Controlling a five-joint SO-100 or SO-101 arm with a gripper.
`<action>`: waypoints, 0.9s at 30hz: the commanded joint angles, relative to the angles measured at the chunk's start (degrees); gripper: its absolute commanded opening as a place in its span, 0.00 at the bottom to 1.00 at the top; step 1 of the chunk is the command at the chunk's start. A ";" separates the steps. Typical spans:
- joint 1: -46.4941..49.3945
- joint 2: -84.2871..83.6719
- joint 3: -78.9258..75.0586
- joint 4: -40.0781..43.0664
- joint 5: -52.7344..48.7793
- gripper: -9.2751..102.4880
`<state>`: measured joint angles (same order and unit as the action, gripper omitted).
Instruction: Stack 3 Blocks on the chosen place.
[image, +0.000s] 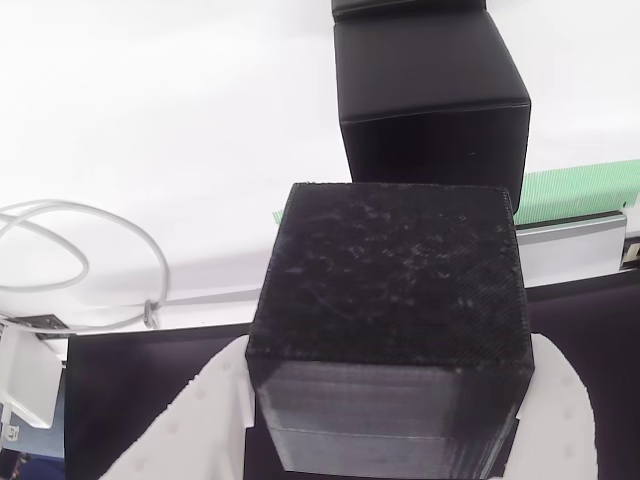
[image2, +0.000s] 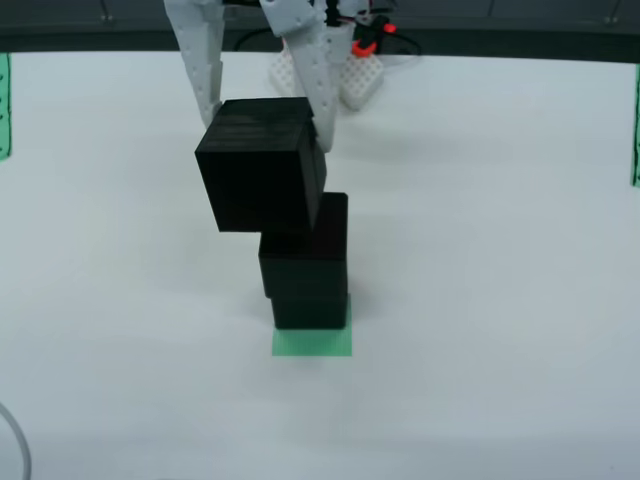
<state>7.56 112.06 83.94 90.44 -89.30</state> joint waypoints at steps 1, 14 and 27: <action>-1.23 0.09 -0.35 -0.26 0.53 0.25; -3.34 -0.79 3.08 -0.26 0.53 0.25; -3.78 -2.11 2.55 -0.26 0.53 0.26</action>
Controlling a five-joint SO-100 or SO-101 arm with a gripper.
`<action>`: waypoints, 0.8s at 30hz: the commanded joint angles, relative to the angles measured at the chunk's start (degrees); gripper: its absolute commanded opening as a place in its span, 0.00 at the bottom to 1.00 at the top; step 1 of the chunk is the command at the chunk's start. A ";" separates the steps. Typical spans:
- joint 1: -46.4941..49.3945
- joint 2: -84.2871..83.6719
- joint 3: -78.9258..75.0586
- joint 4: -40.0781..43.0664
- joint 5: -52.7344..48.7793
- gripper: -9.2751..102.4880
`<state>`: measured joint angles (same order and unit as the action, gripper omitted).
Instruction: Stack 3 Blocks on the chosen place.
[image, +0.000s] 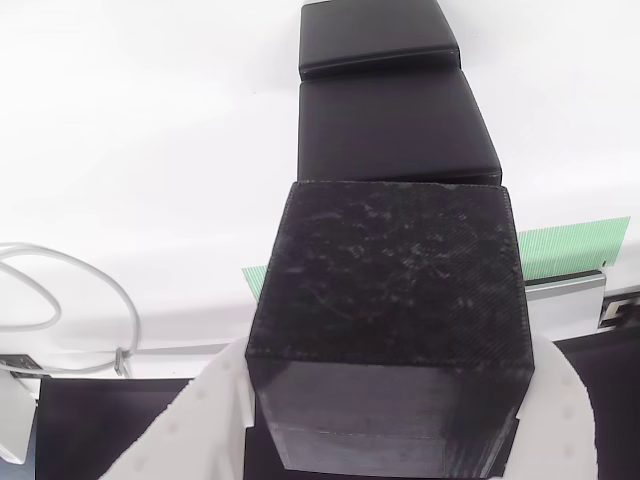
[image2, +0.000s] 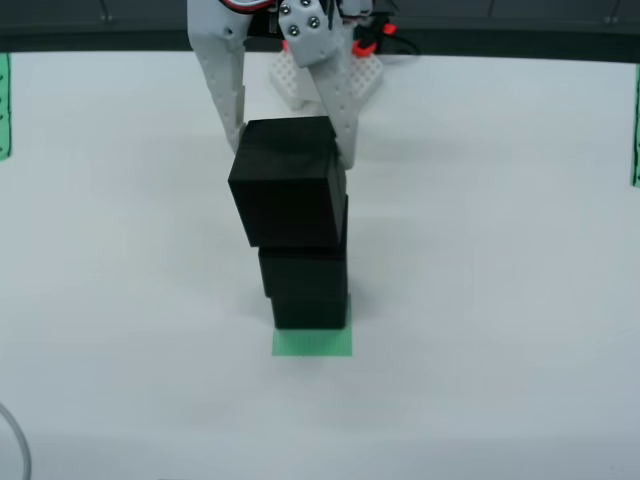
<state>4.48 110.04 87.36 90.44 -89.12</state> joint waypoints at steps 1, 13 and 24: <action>-0.70 -0.09 -0.88 -0.26 0.35 0.27; -0.88 0.26 -0.97 -0.35 0.35 0.38; -0.79 0.53 -2.20 -0.70 0.09 0.40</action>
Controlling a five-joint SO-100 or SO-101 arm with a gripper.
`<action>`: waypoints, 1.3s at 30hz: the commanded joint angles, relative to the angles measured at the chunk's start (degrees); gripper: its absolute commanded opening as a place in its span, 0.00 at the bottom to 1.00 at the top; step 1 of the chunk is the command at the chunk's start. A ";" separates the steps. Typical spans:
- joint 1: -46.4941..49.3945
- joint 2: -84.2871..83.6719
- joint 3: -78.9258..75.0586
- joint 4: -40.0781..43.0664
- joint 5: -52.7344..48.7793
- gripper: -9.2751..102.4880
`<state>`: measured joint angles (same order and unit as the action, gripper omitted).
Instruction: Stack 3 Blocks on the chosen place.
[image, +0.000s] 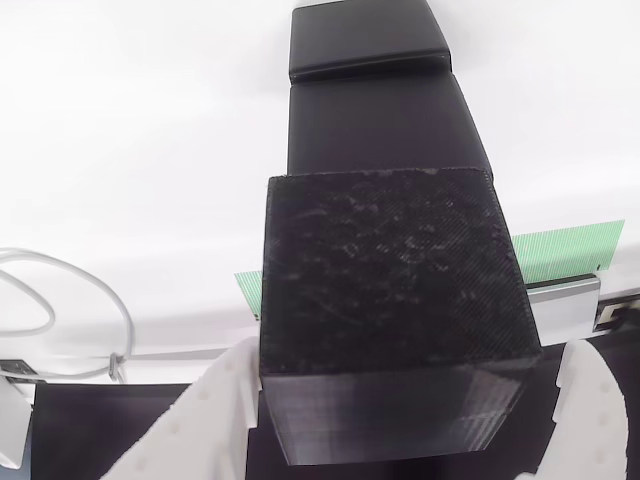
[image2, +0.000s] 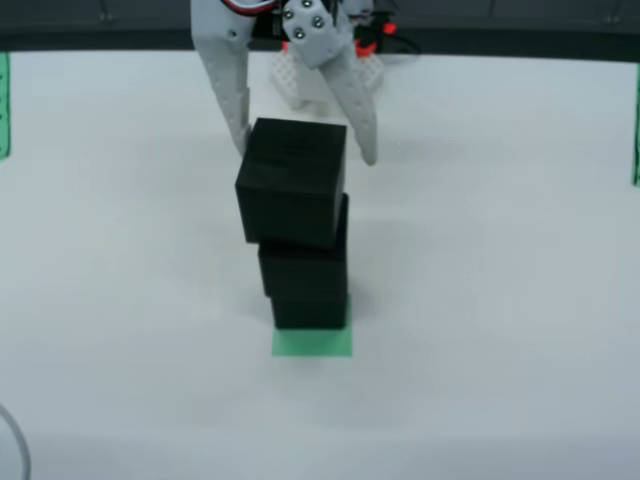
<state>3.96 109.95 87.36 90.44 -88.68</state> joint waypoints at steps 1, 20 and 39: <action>-0.09 0.79 -2.46 -0.70 -0.44 0.40; -3.43 37.44 7.47 -2.11 2.90 0.18; -4.83 72.69 43.51 -23.91 47.11 0.08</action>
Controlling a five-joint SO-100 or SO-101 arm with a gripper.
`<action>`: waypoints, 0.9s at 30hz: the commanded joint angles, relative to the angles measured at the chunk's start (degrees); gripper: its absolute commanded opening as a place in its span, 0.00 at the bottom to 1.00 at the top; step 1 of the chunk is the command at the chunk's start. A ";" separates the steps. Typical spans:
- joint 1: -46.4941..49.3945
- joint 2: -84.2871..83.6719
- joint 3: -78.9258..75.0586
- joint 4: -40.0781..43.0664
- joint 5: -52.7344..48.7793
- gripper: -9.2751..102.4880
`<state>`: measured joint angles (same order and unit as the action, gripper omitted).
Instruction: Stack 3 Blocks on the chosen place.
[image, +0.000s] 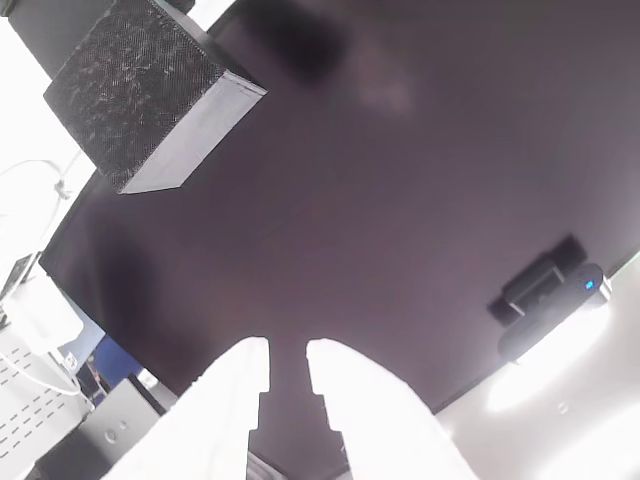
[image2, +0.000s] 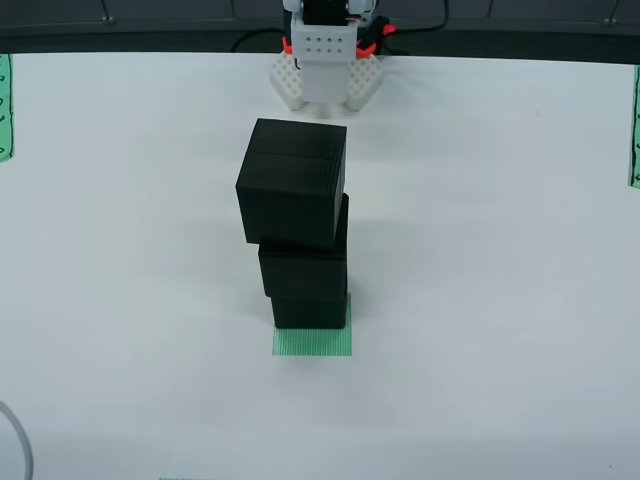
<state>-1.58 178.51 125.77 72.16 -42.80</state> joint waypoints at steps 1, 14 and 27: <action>0.88 5.89 7.82 -9.67 3.52 0.08; 3.08 13.89 27.86 -22.41 31.20 0.08; 1.05 18.46 44.56 -19.95 48.60 0.10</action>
<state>0.09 196.26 169.10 51.59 3.87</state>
